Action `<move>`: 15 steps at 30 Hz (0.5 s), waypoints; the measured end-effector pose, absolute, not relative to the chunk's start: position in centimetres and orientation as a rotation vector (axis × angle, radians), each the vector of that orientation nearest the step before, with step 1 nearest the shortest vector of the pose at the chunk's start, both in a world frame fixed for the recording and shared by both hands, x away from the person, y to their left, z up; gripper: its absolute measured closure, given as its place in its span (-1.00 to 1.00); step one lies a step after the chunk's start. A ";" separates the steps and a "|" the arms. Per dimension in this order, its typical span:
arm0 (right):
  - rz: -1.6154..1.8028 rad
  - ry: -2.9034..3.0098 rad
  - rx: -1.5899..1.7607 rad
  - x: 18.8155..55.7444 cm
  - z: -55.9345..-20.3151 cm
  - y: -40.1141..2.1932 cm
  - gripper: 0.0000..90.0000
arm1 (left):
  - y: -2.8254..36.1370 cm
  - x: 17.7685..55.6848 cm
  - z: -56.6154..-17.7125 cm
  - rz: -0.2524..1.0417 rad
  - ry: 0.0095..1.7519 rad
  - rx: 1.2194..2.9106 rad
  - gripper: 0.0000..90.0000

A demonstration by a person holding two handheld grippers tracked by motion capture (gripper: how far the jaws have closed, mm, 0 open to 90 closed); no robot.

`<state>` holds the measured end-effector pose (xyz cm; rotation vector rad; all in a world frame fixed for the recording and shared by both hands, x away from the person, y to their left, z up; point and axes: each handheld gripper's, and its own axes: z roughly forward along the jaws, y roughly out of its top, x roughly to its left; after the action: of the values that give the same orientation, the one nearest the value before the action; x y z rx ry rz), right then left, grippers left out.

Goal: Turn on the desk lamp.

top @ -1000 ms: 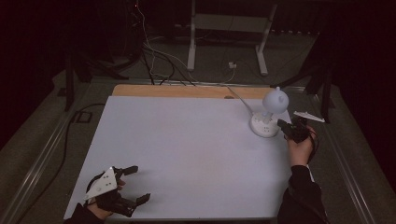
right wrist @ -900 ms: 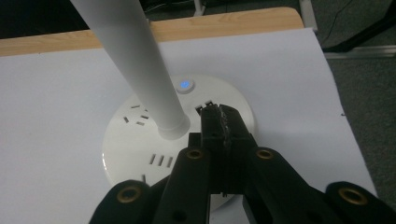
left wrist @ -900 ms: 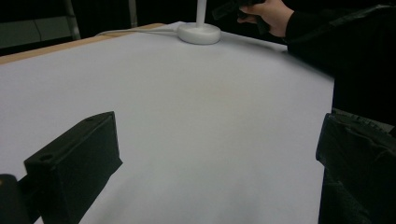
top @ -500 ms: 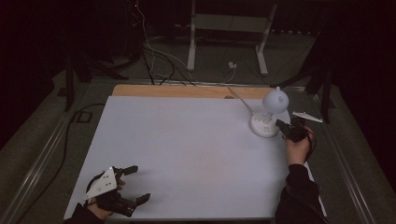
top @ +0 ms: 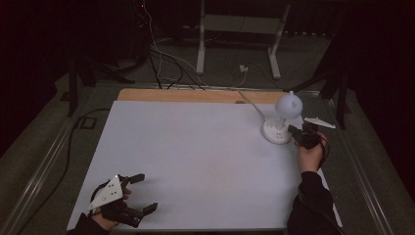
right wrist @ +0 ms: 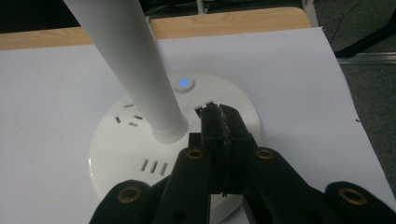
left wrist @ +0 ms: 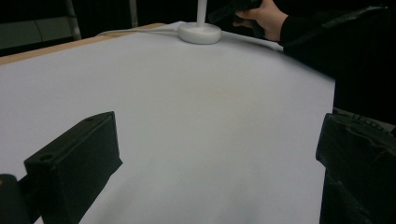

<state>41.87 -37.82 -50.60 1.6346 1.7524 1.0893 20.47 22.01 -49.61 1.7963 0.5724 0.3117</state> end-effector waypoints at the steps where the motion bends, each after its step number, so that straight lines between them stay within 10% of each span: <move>1: 1.083 1.754 1.634 41.9 -50.7 -37.8 1.00 | 22.0 20.5 -49.6 0.313 0.572 1.799 -0.99; 15: 1.071 1.760 1.646 42.1 -51.0 -37.6 1.00 | 22.0 20.4 -49.6 0.310 0.571 1.807 -0.99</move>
<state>42.10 -37.55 -51.03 1.6456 1.7599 1.0707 20.41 21.95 -49.59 1.8072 0.5709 0.3100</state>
